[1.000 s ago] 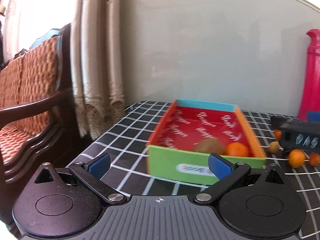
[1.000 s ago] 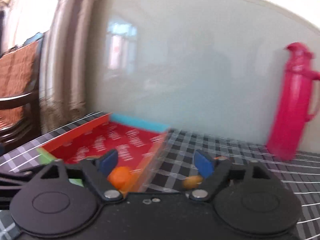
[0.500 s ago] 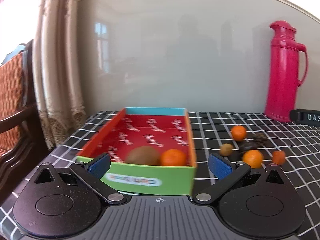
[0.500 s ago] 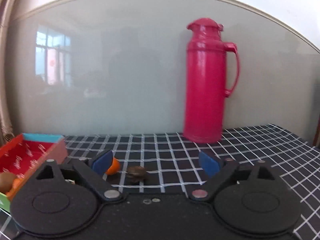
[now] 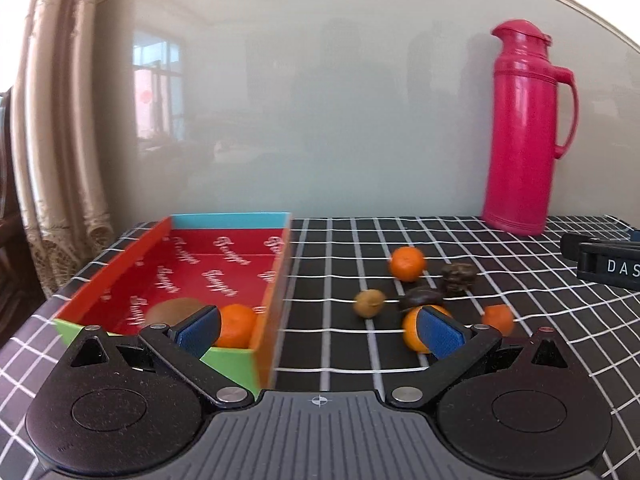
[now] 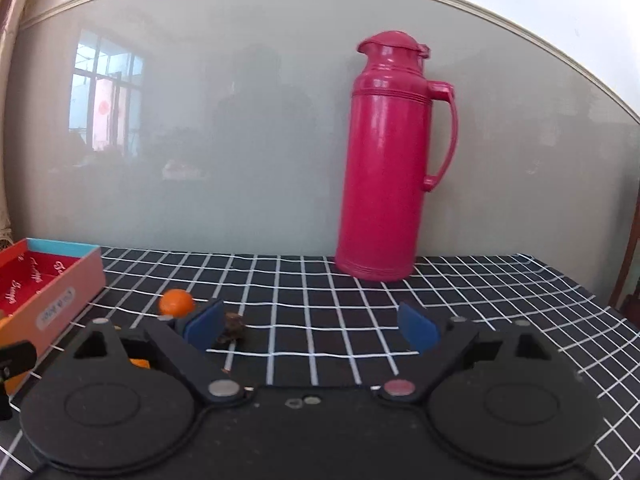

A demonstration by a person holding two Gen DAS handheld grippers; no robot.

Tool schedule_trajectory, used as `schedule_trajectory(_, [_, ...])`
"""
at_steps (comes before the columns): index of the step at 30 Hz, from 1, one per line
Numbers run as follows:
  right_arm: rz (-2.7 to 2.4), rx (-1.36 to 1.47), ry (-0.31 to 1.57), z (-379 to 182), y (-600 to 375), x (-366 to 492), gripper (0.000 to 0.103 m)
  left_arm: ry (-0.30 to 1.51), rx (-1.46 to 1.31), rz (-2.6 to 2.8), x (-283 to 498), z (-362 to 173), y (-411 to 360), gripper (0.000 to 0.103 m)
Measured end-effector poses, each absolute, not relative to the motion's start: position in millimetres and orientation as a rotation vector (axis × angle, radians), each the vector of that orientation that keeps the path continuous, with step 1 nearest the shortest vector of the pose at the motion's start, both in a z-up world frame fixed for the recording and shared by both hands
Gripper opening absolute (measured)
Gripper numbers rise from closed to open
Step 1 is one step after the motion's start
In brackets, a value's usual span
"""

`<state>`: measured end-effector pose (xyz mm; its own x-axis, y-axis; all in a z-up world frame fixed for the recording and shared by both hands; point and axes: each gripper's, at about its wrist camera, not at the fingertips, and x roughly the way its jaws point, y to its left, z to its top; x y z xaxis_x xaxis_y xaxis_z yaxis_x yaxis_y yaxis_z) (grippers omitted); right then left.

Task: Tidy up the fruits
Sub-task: 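Move the left gripper to the tangerine and close on it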

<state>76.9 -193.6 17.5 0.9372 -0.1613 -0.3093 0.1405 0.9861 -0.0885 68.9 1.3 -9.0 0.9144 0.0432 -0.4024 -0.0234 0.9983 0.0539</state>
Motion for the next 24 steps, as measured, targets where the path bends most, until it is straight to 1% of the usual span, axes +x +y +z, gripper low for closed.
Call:
schedule_trajectory(9, [-0.202,-0.042,0.336,15,-229,76,0.093,0.453,0.082,-0.026,87,-18,-36,0.103])
schedule_trajectory(17, [-0.227,-0.04,0.369,9,-247,83,0.093,0.501,0.088,-0.034,104,-29,-54,0.102])
schedule_trajectory(19, [-0.237,-0.05,0.396,5,-247,89,0.093,0.509,0.085,-0.036,108,-30,-57,0.094])
schedule_trajectory(24, [-0.276,-0.051,0.424,-2,-248,103,0.093,0.532,0.08,-0.051,118,-35,-65,0.092])
